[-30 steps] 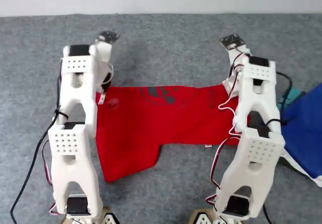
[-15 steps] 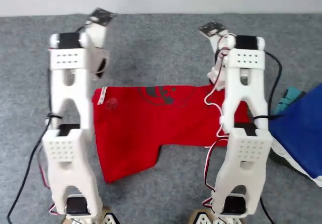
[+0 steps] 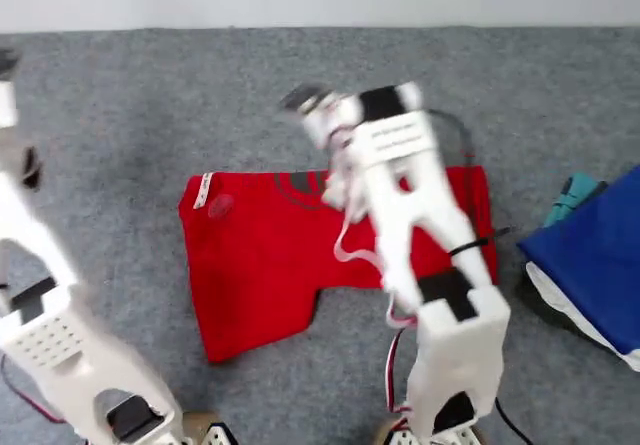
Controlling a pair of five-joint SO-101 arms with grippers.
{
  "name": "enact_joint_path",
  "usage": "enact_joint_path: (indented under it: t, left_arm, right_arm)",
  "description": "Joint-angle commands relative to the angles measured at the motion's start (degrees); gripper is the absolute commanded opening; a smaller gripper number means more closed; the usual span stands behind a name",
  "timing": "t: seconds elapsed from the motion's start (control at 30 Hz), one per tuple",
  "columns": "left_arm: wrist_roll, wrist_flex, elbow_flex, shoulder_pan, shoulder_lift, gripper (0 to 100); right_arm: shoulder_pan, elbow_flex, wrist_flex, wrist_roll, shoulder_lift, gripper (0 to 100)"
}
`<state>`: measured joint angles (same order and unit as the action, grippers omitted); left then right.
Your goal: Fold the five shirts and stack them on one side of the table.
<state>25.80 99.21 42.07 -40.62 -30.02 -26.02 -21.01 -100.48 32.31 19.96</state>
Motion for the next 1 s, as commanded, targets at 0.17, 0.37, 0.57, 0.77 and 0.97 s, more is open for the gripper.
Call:
enact_joint_path:
  t: [0.17, 0.37, 0.57, 0.77, 0.97]
  left_arm:
    - [1.3, -1.2, 0.6, -5.3, 2.0, 2]
    - [1.3, -1.2, 0.7, -9.0, -0.5, 2]
    - [2.9, -1.2, 0.7, -10.2, -0.6, 2]
    - [2.9, -1.2, 0.7, -10.2, -0.4, 2]
    - [2.9, -1.0, 0.7, -10.3, -0.3, 2]
  right_arm:
    - [-23.6, 11.6, -1.2, -0.5, -7.9, 23.1]
    - [-33.6, 15.3, 4.7, -0.3, -7.8, 24.4]
    - [-39.3, 20.9, 10.7, -0.3, -7.8, 24.4]
    - [-40.1, 24.7, 18.6, -0.2, -2.9, 24.3]
    - [-36.1, 18.5, 17.0, -0.2, 6.8, 24.1]
